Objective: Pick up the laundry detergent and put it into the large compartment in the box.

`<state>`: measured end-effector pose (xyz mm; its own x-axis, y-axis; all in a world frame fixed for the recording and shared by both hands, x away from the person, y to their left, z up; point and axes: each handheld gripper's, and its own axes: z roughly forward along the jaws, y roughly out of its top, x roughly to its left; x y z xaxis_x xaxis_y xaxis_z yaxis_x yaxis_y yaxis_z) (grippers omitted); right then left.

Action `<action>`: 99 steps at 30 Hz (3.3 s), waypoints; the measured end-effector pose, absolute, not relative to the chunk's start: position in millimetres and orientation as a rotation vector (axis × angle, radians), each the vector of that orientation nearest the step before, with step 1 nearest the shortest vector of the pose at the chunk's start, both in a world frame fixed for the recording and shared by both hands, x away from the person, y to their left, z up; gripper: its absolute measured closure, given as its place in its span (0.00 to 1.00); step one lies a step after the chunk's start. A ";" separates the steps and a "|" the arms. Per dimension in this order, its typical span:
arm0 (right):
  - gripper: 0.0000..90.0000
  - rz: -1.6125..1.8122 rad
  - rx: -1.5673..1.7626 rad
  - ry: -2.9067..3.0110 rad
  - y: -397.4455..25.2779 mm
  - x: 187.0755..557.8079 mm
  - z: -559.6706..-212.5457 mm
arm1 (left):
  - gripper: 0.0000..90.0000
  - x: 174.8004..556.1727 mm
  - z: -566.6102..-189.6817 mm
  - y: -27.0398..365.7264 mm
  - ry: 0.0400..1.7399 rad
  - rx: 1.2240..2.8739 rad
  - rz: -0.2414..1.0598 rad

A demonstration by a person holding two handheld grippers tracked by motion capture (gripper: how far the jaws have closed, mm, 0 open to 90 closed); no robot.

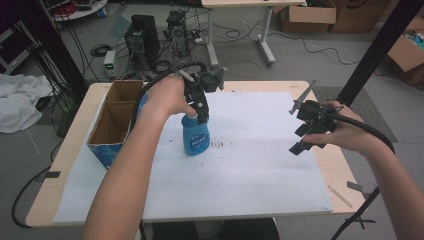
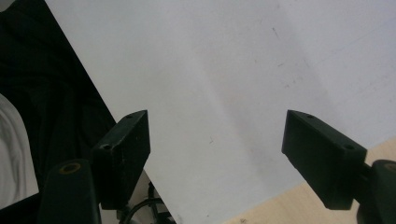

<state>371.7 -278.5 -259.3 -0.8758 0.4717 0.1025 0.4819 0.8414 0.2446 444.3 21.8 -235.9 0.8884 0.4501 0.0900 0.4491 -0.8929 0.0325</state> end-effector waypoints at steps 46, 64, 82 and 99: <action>0.30 -0.422 -0.781 -2.963 -280.6 369.1 -261.8 | 0.21 451.2 -285.2 27.2 0.790 3.066 0.076; 0.30 -0.411 -0.777 -2.962 -279.9 369.4 -262.4 | 0.30 453.0 -286.4 29.6 0.812 3.053 0.037; 0.31 -0.399 -0.777 -2.961 -278.0 370.0 -263.3 | 0.36 453.3 -285.6 31.1 0.824 3.049 0.045; 0.31 -0.387 -0.779 -2.958 -279.7 370.1 -265.2 | 0.41 453.8 -285.6 30.5 0.824 3.045 0.033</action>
<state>370.1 -279.7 -265.2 -0.8709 0.4768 0.1194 0.4915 0.8412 0.2257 453.8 30.5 -285.6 0.8632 0.5042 0.0234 0.5045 -0.8634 -0.0076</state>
